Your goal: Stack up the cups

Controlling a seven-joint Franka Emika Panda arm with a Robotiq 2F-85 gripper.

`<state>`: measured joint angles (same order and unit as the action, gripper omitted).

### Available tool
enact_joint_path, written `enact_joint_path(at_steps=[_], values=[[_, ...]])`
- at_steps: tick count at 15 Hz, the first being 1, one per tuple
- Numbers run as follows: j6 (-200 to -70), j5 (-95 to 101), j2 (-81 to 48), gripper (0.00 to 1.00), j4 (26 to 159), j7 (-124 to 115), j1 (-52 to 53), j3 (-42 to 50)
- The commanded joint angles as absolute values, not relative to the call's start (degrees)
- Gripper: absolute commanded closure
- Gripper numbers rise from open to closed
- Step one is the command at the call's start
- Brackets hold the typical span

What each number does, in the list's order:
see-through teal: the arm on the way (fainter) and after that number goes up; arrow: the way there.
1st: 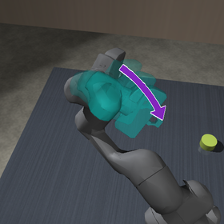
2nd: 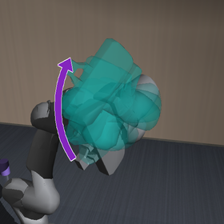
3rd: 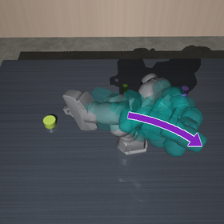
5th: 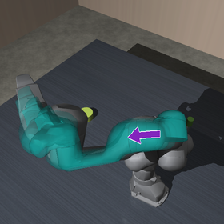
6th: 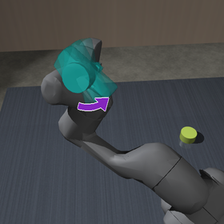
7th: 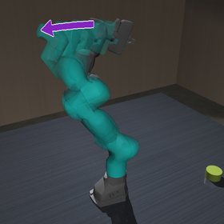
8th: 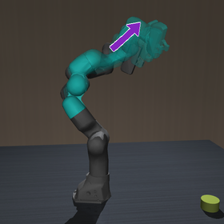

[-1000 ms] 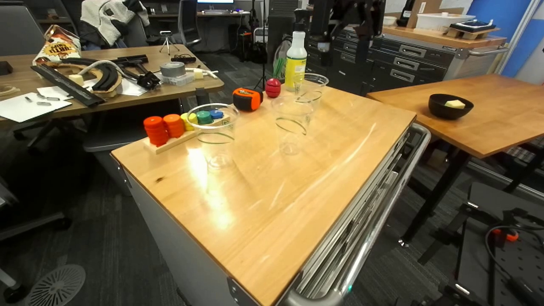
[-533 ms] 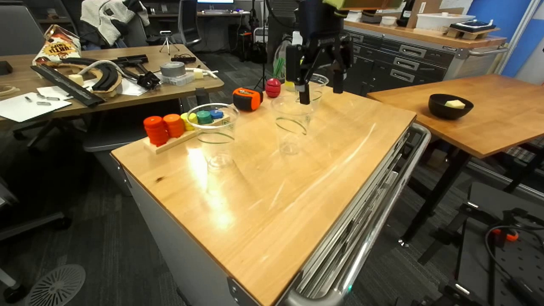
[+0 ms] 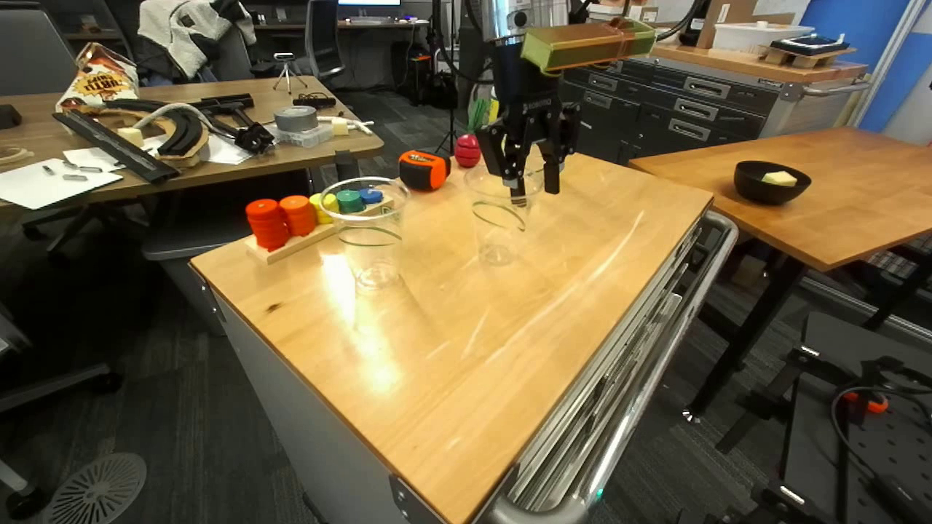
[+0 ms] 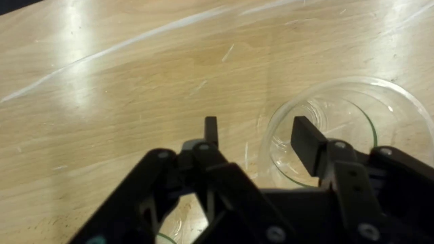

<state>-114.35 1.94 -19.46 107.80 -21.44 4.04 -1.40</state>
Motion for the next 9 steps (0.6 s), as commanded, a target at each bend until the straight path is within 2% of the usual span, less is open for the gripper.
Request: enact_joint_path(at_steps=[1, 4, 5, 9], values=[[-117.28, 2.02, -20.05, 0.73, 106.85, -23.82, 5.14, -0.56], [-119.18, 2.28, -19.49, 0.96, 107.59, -25.2, 5.47, -0.49], [-119.09, 1.74, -19.18, 1.0, 107.75, -25.46, 5.45, -0.62], [-118.71, -0.62, -17.93, 0.99, 108.34, -26.16, 4.96, -0.79]])
